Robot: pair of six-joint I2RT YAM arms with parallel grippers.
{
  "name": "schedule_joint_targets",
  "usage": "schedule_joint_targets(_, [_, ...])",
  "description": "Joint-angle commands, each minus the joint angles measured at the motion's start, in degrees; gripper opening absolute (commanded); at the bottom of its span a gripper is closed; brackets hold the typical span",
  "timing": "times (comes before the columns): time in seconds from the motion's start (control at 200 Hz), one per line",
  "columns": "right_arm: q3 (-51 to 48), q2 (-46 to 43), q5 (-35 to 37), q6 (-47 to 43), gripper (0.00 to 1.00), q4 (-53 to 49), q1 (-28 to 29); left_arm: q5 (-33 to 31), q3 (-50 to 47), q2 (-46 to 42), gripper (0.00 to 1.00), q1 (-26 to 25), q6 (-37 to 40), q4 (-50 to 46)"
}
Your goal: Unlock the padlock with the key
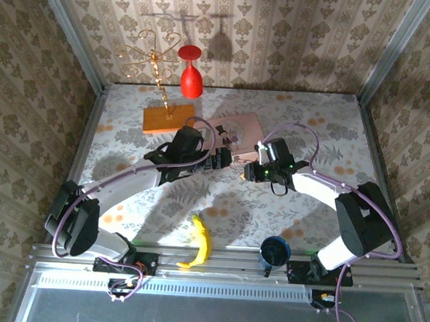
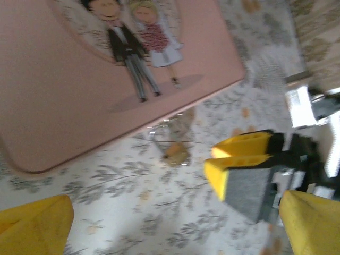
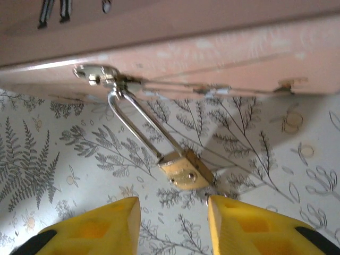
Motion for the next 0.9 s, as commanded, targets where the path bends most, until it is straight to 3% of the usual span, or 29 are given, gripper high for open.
schedule_joint_targets(0.0, [3.73,2.37,2.53,-2.58,0.36,-1.76,0.58,-6.91,1.66,-1.49,1.00,1.29,6.27,-7.34])
schedule_joint_targets(0.455, [9.33,9.95,5.29,-4.46,0.33,-1.96,2.25,-12.94,4.00,2.90,1.00,5.61,11.13,-7.90])
schedule_joint_targets(0.895, [12.02,14.22,6.39,-2.42,0.28,0.26,2.38,-17.15,10.46,12.72,1.00,5.93,14.11,-10.82])
